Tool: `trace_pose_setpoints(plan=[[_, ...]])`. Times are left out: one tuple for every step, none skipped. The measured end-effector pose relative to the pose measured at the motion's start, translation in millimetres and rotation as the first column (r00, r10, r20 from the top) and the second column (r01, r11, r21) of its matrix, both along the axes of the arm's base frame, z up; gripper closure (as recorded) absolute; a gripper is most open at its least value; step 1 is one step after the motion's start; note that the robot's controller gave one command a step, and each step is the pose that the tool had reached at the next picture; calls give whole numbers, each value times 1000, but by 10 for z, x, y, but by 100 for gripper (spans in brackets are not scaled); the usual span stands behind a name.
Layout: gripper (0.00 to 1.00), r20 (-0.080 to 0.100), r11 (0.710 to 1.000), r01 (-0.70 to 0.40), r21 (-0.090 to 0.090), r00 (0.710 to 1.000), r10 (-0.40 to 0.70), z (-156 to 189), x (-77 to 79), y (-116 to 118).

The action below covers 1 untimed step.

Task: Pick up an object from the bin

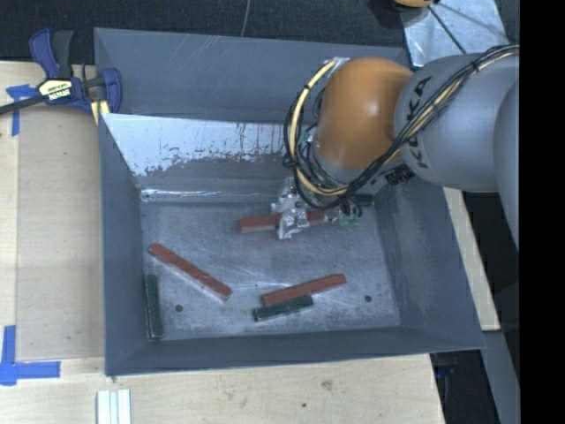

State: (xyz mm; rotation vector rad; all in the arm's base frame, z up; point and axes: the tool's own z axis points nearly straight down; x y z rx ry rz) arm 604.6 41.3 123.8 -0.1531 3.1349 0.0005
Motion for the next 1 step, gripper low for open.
trace_pose_setpoints(plan=[[100,-5,1000,0,-1,1000,0,128,-8,-1]])
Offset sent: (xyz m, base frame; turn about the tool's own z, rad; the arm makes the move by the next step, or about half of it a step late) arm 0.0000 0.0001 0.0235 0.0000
